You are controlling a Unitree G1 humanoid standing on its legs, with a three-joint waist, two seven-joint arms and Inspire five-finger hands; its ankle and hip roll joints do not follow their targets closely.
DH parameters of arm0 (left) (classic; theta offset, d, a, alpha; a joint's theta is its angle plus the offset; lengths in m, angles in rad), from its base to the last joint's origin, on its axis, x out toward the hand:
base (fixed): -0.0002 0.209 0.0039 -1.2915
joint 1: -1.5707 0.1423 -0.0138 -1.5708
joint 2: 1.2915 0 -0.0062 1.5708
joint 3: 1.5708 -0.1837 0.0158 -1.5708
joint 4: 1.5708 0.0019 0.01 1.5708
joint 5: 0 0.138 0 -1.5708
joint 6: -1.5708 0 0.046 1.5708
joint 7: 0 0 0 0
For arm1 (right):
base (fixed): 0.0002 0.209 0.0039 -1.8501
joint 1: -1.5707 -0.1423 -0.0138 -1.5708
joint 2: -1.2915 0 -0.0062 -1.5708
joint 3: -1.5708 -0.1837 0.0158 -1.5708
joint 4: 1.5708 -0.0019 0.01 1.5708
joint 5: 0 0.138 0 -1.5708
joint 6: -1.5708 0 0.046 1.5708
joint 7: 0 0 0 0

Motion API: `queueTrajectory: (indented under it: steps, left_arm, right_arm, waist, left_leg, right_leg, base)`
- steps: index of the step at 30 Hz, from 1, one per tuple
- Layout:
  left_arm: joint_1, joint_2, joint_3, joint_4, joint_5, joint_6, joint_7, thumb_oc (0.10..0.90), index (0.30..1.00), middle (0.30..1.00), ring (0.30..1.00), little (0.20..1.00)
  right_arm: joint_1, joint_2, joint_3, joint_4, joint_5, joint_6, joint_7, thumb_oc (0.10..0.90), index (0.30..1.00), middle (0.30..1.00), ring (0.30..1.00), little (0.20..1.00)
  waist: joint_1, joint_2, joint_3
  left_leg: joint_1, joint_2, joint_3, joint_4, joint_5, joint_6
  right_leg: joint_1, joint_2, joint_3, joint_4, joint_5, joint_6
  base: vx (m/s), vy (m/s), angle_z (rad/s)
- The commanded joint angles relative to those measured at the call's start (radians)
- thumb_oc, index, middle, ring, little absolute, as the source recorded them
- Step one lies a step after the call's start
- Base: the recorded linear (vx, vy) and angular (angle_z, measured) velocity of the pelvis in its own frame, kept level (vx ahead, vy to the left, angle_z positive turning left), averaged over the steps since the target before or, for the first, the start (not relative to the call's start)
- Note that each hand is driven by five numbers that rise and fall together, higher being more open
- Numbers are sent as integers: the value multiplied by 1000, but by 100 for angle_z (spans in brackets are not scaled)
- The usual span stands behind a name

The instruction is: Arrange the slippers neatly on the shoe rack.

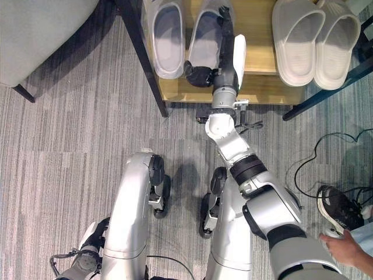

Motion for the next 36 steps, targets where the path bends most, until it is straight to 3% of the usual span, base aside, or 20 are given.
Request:
queueTrajectory:
  steps: [1,19,36]
  left_arm:
    - [72,-13,-87,32,23,-4,40,800,900,900,900,900]
    - [90,-17,-75,4,59,1,49,800,900,900,900,900]
    - [76,-36,-63,48,44,11,53,800,900,900,900,900]
  right_arm:
    - [-186,0,8,-153,-60,-72,-35,800,900,900,900,900]
    - [-14,-107,-167,-386,-1,-199,-85,800,900,900,900,900]
    - [-71,-128,-104,-227,-88,-47,-104,800,900,900,900,900]
  waist:
    - [32,18,-26]
    - [13,12,-26]
    - [14,7,-26]
  left_leg:
    - [104,-84,-186,124,-280,-38]
    - [104,-89,-173,128,-275,-37]
    - [104,-88,-176,124,-273,-42]
  right_leg:
    - [-29,-55,59,-62,61,-44]
    - [-29,-54,66,-60,63,-40]
    - [-29,-57,68,-57,61,-42]
  base:
    - [0,0,0]
    - [0,0,0]
    - [0,0,0]
